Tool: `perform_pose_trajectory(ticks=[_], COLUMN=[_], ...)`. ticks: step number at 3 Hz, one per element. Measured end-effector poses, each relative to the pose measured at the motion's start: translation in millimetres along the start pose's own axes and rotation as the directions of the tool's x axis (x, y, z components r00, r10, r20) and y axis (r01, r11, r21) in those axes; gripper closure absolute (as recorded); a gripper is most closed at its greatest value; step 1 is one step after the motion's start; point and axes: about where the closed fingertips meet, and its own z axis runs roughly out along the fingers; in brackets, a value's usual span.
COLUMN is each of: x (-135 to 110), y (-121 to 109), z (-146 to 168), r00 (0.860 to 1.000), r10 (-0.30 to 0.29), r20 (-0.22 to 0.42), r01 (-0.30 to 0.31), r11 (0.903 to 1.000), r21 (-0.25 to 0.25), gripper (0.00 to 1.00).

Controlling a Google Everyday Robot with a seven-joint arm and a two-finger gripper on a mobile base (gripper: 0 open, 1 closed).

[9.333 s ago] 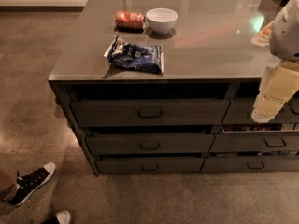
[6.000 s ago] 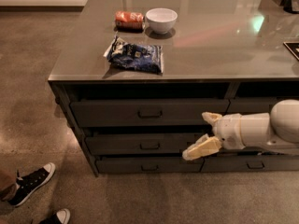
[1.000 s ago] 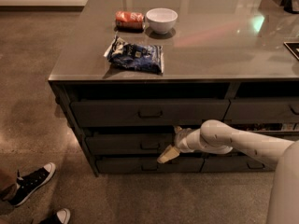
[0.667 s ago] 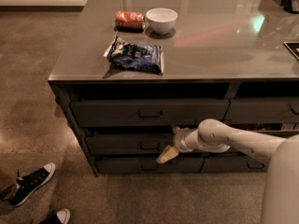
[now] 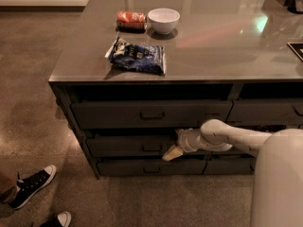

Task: Open middle drawer

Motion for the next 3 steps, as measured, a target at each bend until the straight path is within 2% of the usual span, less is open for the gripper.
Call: perform_pose_trajectory(ticks=[2, 3], x=[17.7, 16.2], y=[-10.2, -13.4], z=[0.4, -2.8], r00=[0.999, 0.999], r10=[0.004, -0.004], r20=[-0.032, -0.035], r01=[-0.004, 0.003], r11=[1.0000, 1.0000], r21=[0.002, -0.003], gripper=[0.65, 0.87])
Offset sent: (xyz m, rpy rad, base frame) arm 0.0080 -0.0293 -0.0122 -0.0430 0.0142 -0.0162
